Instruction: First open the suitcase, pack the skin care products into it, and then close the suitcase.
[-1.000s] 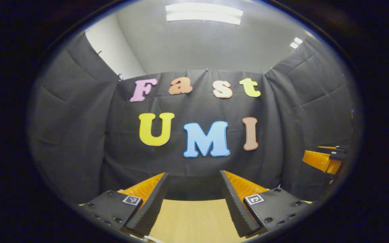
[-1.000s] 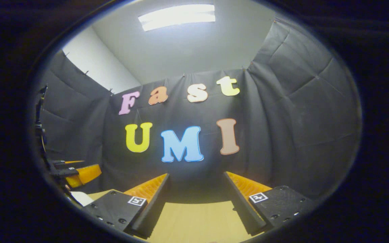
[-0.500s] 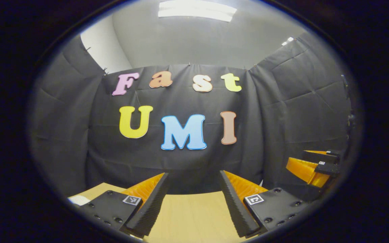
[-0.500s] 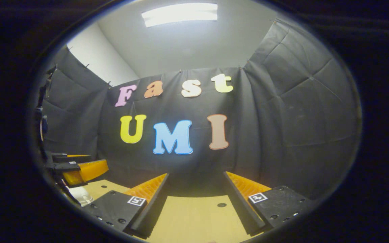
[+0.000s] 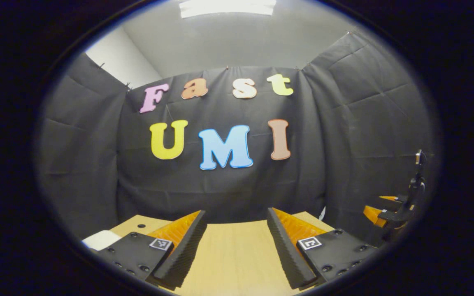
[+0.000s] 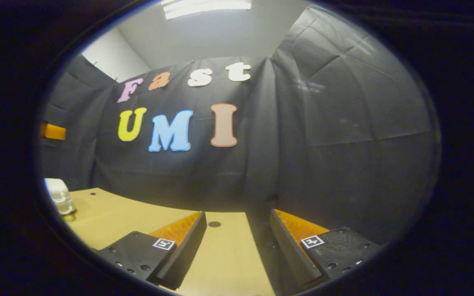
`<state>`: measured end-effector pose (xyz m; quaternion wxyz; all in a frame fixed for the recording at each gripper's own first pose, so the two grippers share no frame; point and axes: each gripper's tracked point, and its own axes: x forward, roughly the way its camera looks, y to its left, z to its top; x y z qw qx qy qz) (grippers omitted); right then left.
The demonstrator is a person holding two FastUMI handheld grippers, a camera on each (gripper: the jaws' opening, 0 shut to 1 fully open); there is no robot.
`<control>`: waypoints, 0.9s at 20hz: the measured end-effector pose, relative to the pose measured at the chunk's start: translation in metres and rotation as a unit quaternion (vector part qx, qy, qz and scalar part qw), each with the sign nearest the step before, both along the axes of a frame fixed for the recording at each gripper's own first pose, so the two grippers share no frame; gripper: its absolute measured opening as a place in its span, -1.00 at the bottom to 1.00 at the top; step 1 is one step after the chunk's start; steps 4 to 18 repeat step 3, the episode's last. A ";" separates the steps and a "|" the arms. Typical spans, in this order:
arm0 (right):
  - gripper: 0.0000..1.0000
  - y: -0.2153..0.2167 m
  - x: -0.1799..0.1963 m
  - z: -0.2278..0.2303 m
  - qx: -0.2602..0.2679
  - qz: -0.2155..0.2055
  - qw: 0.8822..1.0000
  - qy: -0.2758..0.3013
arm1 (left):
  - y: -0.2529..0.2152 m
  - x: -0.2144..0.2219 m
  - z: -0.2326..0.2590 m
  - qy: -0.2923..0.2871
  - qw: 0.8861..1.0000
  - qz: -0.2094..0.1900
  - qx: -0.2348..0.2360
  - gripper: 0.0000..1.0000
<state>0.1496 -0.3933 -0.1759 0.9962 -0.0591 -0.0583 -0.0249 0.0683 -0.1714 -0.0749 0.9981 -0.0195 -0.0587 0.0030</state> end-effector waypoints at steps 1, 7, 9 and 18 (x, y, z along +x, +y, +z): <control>0.89 -0.021 0.006 -0.020 0.014 -0.012 1.000 0.014 | -0.004 0.001 -0.009 0.017 1.000 0.003 -0.002 0.90; 0.89 -0.051 0.013 -0.046 0.049 -0.029 0.998 0.030 | -0.019 0.009 -0.018 0.042 0.999 0.003 -0.014 0.91; 0.89 -0.051 0.013 -0.046 0.049 -0.029 0.998 0.030 | -0.019 0.009 -0.018 0.042 0.999 0.003 -0.014 0.91; 0.89 -0.051 0.013 -0.046 0.049 -0.029 0.998 0.030 | -0.019 0.009 -0.018 0.042 0.999 0.003 -0.014 0.91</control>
